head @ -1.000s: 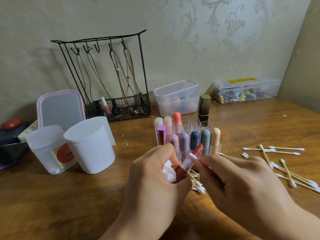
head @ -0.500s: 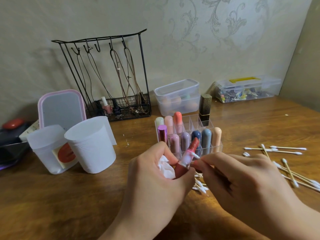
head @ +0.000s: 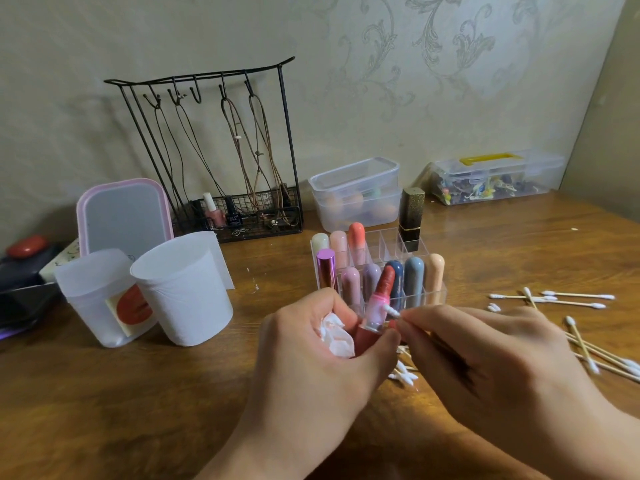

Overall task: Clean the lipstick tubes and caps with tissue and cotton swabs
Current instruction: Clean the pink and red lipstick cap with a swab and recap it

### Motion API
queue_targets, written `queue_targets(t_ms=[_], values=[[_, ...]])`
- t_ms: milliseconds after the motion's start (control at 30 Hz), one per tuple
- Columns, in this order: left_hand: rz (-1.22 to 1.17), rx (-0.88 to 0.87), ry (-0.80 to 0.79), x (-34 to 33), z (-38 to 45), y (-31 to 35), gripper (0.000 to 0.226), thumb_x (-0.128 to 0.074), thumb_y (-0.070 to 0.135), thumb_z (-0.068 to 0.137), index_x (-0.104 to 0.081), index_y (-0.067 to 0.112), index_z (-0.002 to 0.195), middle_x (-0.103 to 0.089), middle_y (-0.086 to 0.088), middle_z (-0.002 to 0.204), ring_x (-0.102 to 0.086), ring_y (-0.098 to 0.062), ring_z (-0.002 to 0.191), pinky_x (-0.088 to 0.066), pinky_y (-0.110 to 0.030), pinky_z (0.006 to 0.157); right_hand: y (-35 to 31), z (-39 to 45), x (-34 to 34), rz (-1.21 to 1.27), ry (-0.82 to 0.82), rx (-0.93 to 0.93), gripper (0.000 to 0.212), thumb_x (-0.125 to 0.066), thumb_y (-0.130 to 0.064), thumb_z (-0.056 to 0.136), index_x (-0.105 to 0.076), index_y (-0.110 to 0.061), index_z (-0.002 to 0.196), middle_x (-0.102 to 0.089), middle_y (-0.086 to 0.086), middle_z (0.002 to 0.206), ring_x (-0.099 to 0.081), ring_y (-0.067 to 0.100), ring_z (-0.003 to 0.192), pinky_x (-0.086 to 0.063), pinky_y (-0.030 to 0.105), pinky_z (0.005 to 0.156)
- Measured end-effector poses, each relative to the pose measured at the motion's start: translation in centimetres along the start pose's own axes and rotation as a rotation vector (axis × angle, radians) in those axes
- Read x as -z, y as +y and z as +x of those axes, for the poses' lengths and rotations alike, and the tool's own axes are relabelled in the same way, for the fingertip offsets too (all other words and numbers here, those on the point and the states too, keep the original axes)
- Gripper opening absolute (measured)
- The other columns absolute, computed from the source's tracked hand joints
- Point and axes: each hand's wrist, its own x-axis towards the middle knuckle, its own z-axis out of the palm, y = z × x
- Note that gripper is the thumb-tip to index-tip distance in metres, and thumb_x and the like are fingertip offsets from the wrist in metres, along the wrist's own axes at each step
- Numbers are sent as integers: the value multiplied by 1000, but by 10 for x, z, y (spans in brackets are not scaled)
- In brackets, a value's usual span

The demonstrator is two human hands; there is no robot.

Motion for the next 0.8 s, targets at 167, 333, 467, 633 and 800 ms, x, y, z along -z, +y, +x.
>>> queue_targets(t_ms=[167,333,467,633,800], values=[[13,2,-7,0,0,-1,38,-65,63,55,-57,26,59,-63,25,67,-61,5,69,-42,-7,43,1,-1,0,-2,-13,-4,12,-67,-17,87,-72,-12,78,-62,-1,60,-47,23,40,-42,31,35],[9,6,-21,0,-1,0,39,-69,61,58,-60,23,57,-63,19,60,-61,0,60,-40,-9,41,3,-1,0,14,-30,13,18,-62,-19,91,-72,-11,78,-61,-1,59,-44,22,41,-40,30,35],[3,18,-21,0,-1,2,44,-59,67,53,-61,23,57,-63,19,61,-61,1,63,-43,-10,42,4,-1,1,22,-21,-13,18,-61,-21,91,-71,-12,79,-59,-1,59,-46,23,41,-42,31,37],[-35,19,-38,0,-1,3,45,-56,69,53,-60,24,53,-63,16,57,-62,-2,62,-42,-10,41,4,-1,3,22,-13,-15,19,-60,-21,91,-71,-13,79,-60,0,60,-46,27,40,-42,31,36],[-80,-2,-70,0,0,3,42,-60,63,61,-61,23,52,-60,11,50,-58,-5,50,-37,-10,39,5,-2,3,4,-13,-9,14,-64,-19,89,-72,-12,78,-60,1,59,-46,29,40,-41,33,35]])
